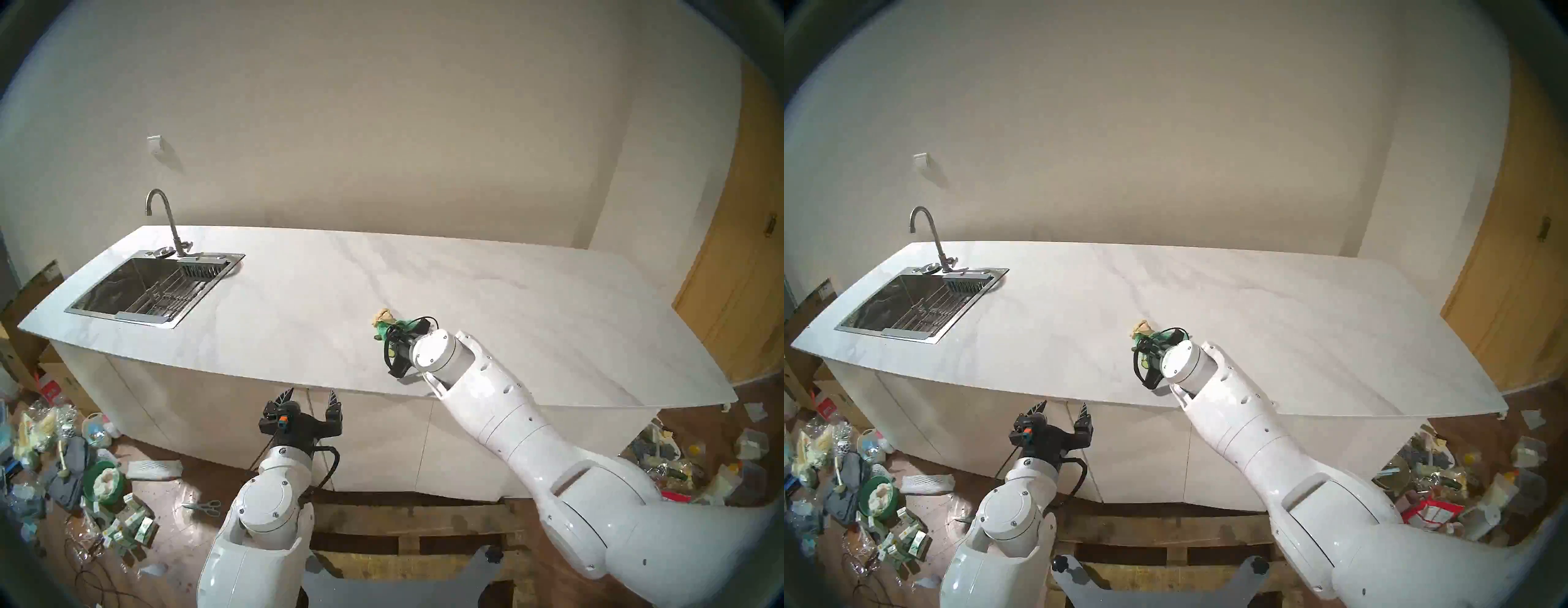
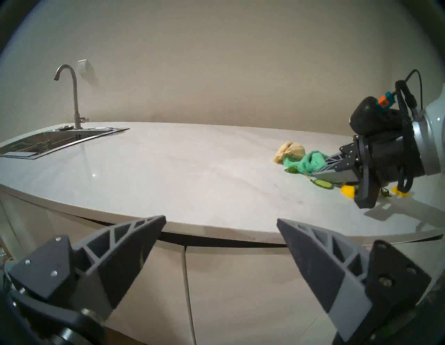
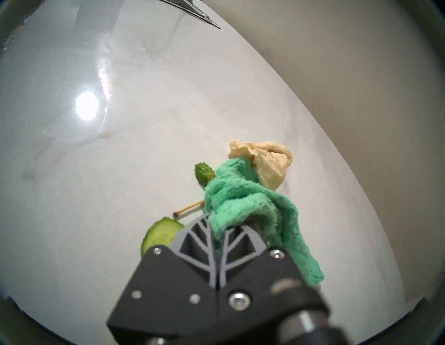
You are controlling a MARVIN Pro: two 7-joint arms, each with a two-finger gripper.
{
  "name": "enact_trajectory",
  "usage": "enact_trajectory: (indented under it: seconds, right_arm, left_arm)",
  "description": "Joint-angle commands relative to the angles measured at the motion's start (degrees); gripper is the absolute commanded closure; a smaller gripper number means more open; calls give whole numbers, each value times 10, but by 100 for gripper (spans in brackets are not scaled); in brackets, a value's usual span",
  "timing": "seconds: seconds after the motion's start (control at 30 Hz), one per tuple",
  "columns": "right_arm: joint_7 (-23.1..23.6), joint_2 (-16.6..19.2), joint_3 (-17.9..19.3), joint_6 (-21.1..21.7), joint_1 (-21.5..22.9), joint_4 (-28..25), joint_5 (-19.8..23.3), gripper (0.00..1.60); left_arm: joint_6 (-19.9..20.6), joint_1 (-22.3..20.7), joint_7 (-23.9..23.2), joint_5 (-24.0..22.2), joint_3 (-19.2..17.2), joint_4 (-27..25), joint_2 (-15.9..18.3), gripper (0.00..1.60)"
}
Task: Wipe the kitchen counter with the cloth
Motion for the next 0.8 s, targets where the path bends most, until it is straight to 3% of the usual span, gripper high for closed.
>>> enact_trajectory:
  seconds: [0.0, 0.5, 0.77]
  right_arm:
    - [-29, 5, 17, -3, 20, -23, -4, 160]
    - [57, 111, 12, -45, 42, -130, -29, 160]
    - [109, 171, -17, -71, 42, -189, -67, 160]
  left_arm:
    - [-3, -2, -3, -1, 1, -16, 1, 0]
    - [-4, -4, -2, -1, 1, -13, 1, 0]
    - [-4, -3, -2, -1, 1, -14, 1, 0]
